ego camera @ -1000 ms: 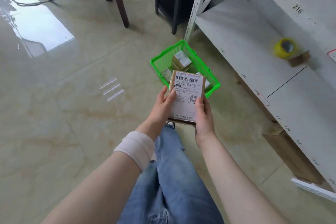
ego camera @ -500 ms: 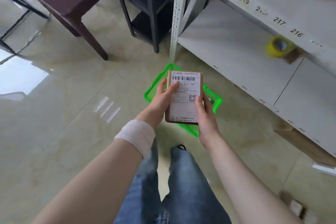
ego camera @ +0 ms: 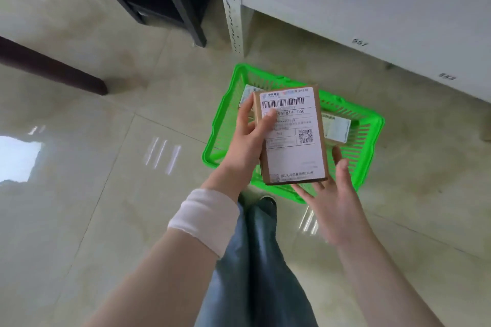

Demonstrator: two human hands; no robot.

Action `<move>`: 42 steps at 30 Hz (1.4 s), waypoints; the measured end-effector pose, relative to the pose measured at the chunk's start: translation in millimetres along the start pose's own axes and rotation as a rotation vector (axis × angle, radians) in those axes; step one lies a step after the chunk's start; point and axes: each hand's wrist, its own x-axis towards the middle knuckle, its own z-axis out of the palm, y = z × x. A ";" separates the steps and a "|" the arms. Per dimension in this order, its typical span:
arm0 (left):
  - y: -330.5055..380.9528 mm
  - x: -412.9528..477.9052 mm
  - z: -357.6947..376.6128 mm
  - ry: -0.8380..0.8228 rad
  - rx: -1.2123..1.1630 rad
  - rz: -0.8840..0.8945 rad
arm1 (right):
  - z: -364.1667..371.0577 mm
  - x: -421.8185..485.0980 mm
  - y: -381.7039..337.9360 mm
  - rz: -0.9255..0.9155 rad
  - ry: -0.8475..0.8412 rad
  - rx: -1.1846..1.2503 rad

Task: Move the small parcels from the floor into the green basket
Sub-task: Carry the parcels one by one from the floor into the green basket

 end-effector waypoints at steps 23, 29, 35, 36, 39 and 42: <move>-169.0 156.5 -129.9 0.102 0.794 -0.043 | -32.7 236.2 159.7 0.112 0.205 -0.180; -161.2 175.2 -132.4 0.037 1.030 -0.403 | -25.0 250.7 171.6 0.152 0.104 -0.364; -160.7 196.5 -140.9 -0.098 1.058 -0.459 | -26.2 261.4 174.3 0.125 0.048 -0.368; -163.1 198.3 -143.6 -0.111 1.052 -0.464 | -25.4 262.5 174.3 0.112 0.039 -0.393; -166.0 199.5 -144.9 -0.069 1.017 -0.486 | -24.0 264.4 175.9 0.084 0.033 -0.445; -169.5 201.3 -140.7 -0.009 1.004 -0.472 | -25.1 263.9 176.5 0.094 0.033 -0.450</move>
